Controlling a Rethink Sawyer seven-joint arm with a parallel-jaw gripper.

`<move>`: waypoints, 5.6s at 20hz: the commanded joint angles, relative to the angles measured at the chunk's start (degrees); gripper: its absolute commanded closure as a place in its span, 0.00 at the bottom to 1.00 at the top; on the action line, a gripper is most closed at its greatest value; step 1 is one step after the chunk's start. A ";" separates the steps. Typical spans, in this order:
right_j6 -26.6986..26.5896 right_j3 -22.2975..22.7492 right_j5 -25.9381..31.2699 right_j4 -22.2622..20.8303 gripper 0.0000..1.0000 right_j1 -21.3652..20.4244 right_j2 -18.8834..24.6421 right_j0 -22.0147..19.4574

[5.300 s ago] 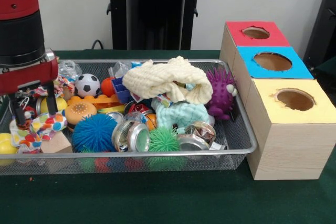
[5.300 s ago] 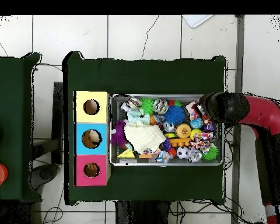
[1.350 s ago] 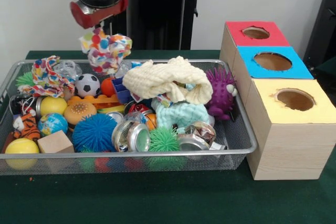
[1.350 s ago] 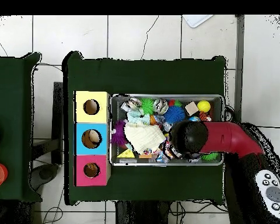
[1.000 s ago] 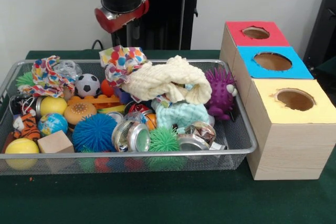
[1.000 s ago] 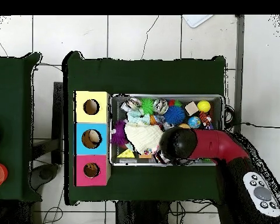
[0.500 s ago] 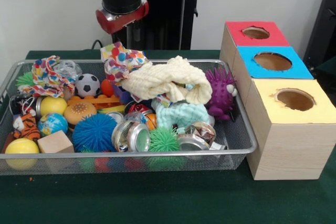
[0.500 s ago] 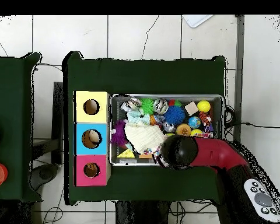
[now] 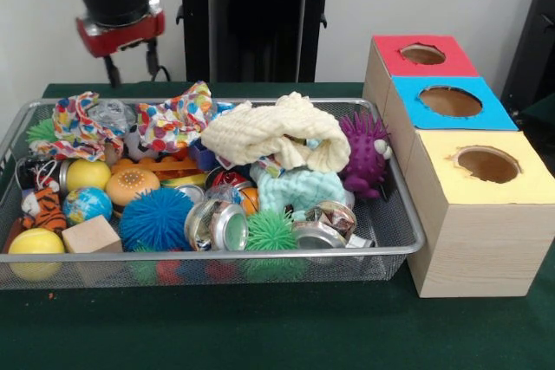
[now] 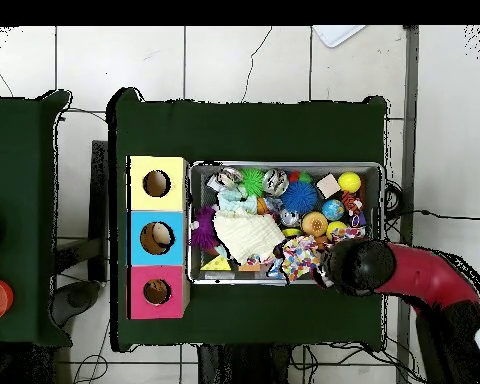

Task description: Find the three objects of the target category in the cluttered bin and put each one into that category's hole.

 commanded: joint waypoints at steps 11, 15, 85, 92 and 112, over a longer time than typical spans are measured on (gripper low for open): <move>-12.21 -11.08 -2.55 -8.66 0.00 8.82 10.13 -5.79; -10.17 -12.61 -2.72 -8.70 0.00 13.32 10.73 -5.98; -5.71 -10.42 13.29 -9.25 1.00 4.95 10.67 -4.05; -7.81 -11.10 12.36 -10.37 0.00 4.47 11.69 -4.19; -12.40 -19.79 5.75 -7.96 0.00 7.47 21.94 -6.25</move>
